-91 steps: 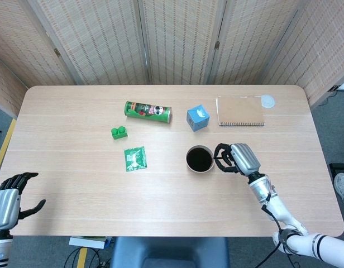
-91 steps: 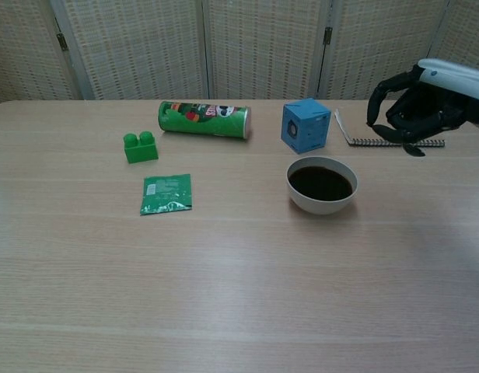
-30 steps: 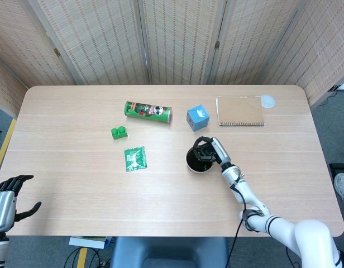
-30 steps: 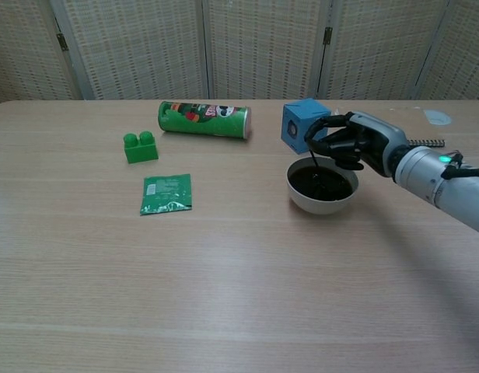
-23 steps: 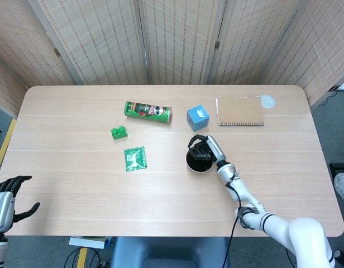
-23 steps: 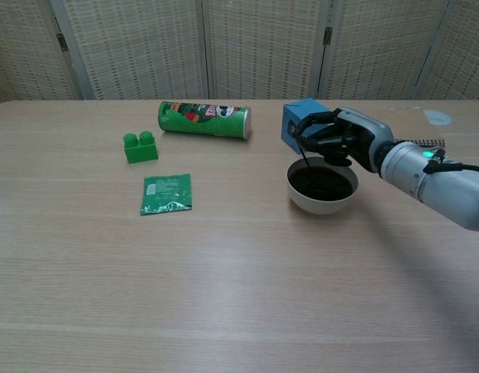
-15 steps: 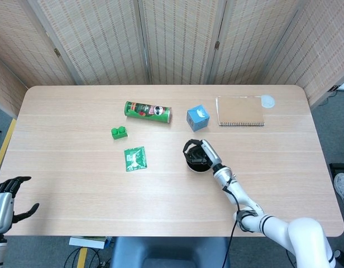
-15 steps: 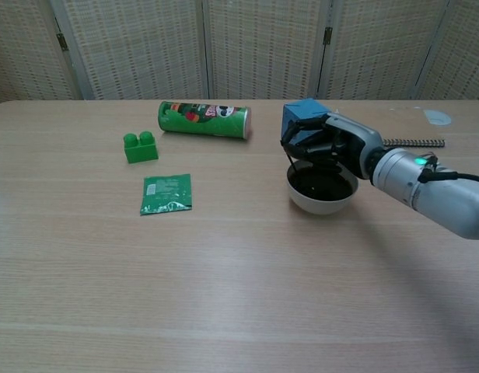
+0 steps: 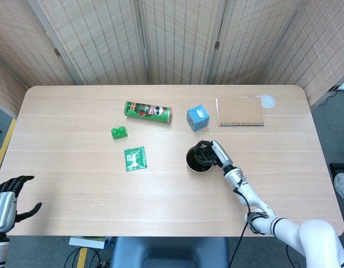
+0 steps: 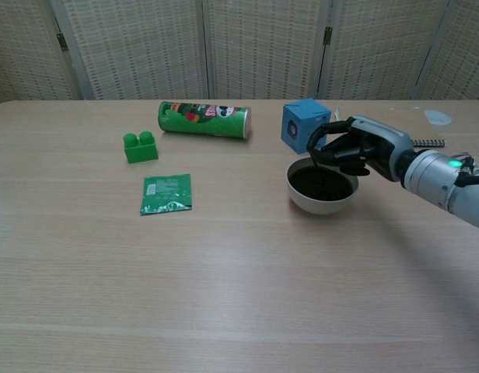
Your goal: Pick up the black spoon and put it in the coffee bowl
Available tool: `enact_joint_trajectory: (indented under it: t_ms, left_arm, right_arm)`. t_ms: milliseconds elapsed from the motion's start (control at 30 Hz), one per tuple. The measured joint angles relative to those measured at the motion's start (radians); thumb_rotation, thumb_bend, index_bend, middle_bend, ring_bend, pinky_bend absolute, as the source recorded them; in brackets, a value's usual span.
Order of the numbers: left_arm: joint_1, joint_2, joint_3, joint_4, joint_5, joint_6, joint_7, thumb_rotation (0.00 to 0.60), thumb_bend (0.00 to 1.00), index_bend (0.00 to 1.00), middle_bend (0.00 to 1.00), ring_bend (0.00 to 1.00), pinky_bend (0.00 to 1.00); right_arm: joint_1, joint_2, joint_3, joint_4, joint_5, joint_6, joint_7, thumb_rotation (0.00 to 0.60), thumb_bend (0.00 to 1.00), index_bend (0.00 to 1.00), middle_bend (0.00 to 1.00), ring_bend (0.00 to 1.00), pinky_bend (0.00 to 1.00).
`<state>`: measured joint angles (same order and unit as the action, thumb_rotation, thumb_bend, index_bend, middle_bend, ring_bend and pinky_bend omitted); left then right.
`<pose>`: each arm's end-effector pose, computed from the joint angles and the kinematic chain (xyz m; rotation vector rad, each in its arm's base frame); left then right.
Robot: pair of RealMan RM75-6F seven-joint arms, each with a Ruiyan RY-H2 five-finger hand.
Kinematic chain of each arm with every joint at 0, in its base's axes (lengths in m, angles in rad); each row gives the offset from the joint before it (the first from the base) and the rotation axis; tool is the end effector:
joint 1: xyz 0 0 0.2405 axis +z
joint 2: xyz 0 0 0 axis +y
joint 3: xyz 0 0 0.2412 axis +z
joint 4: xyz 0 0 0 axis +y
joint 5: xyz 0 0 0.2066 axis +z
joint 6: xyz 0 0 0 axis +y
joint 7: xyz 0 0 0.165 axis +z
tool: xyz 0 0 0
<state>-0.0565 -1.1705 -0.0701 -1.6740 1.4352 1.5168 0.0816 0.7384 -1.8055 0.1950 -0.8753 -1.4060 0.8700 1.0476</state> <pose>-0.2913 0.1948 0.1460 -1.2819 -0.9397 -0.9046 -0.1832 -0.3913 -0.0591 1.3246 -1.9056 1.4712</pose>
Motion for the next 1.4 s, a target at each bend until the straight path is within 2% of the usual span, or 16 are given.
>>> enact_joint_trajectory:
  t_ms: [433,633,967,1200,1400]
  left_arm:
    - [0.009,0.006,0.001,-0.002,-0.006,0.008,-0.002,0.600,0.23,0.27,0.29,0.25,0.27]
    - [0.016,0.008,0.004,0.001,-0.009,0.011,-0.006,0.600,0.23,0.27,0.29,0.25,0.27]
    - [0.014,0.002,0.004,0.003,-0.003,0.012,-0.004,0.600,0.23,0.27,0.29,0.25,0.27]
    - [0.013,0.002,0.004,0.000,-0.005,0.007,0.003,0.600,0.23,0.27,0.29,0.25,0.27]
    - [0.013,0.005,0.002,-0.004,-0.009,0.008,0.008,0.600,0.23,0.27,0.29,0.25,0.27]
  right_arm:
    - [0.074,-0.068,0.038,0.054,0.017,-0.043,-0.048,0.600,0.41,0.64,0.88,1.00,1.00]
    - [0.065,-0.063,0.019,0.020,-0.005,-0.022,-0.038,0.600,0.41,0.64,0.88,1.00,1.00]
    - [0.015,-0.002,-0.032,-0.033,-0.033,0.013,-0.034,0.600,0.41,0.64,0.88,1.00,1.00]
    - [0.020,0.005,-0.018,0.003,-0.014,-0.006,-0.044,0.600,0.41,0.64,0.88,1.00,1.00]
    - [0.050,-0.030,0.006,0.066,0.001,-0.026,-0.055,0.600,0.41,0.64,0.88,1.00,1.00]
